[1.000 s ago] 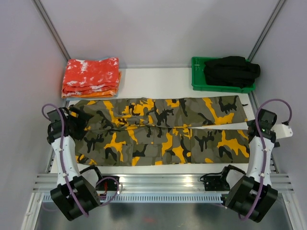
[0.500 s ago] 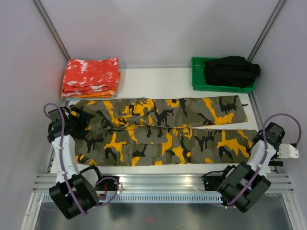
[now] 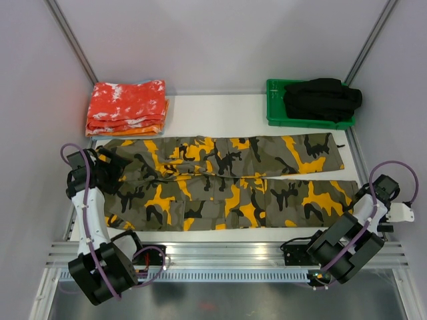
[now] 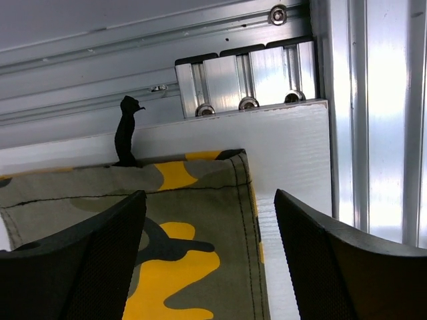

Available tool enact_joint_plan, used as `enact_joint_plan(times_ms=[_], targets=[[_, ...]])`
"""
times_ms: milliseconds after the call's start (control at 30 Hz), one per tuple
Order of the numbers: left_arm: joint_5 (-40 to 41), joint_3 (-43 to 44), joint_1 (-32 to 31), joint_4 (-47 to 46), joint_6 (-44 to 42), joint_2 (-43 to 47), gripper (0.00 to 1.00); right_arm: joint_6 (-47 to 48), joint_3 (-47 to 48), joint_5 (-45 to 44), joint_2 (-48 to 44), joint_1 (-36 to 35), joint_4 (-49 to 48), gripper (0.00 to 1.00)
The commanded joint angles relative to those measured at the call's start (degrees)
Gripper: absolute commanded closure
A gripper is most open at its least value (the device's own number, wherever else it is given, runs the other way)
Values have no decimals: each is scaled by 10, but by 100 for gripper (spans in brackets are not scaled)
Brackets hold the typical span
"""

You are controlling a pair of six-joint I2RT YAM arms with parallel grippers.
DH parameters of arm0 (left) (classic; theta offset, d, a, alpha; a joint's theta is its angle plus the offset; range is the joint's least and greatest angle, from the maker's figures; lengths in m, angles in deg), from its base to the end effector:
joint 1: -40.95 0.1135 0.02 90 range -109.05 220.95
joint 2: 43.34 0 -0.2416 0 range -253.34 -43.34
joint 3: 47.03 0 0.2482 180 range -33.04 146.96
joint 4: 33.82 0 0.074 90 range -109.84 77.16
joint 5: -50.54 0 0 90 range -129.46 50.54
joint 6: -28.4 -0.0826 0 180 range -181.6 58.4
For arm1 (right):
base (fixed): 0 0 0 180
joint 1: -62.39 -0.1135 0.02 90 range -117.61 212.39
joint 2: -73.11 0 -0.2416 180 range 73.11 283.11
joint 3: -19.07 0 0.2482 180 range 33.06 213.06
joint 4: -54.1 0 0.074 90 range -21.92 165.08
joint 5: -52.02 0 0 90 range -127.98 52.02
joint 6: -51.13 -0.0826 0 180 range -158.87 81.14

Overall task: Fold and stack the trousers
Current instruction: Fold the trousers

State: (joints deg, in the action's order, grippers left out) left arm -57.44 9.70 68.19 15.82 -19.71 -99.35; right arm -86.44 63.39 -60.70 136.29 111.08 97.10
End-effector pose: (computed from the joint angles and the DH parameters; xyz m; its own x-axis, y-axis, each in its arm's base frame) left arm 0.2192 0.0841 0.2019 -0.3286 -0.8835 -0.3338 -0.6373 0.4683 -0.6120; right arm 0.1191 -0.1838 0.1164 0.2074 0.7953 -0.5696 0.9782 -0.1704 0.1183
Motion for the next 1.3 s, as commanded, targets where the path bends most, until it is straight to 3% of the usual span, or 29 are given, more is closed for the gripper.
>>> enact_joint_plan(times_ms=[0, 133, 500, 600, 667, 733, 867, 900, 1000, 1267], targets=[[16, -2, -2, -13, -22, 4, 0, 20, -15, 7, 11, 7, -31, 16], [16, -5, -2, -13, -22, -1, 0, 27, -32, 22, 24, 16, -52, 17], [15, -4, -1, -14, -26, -8, 0, 57, -44, 98, 76, 76, -98, 34], [15, -8, -1, -14, -26, -9, 0, 74, -40, 111, 99, 97, -97, 44], [13, -11, -1, -15, -23, -11, 0, 78, -39, 126, 106, 106, -97, 59], [10, -12, -1, -16, -19, -11, 0, 79, -37, 136, 109, 107, -96, 65], [10, -12, -1, -16, -18, -9, 0, 89, -40, 160, 87, 107, -92, 57], [9, -12, -1, -16, -18, -9, 0, 92, -41, 165, 77, 107, -92, 46], [8, -12, -1, -16, -19, -6, 0, 97, -40, 188, 33, 107, -81, 32], [-6, -20, -1, -29, -16, -7, 0, 58, -40, 172, -10, 107, -6, 28]])
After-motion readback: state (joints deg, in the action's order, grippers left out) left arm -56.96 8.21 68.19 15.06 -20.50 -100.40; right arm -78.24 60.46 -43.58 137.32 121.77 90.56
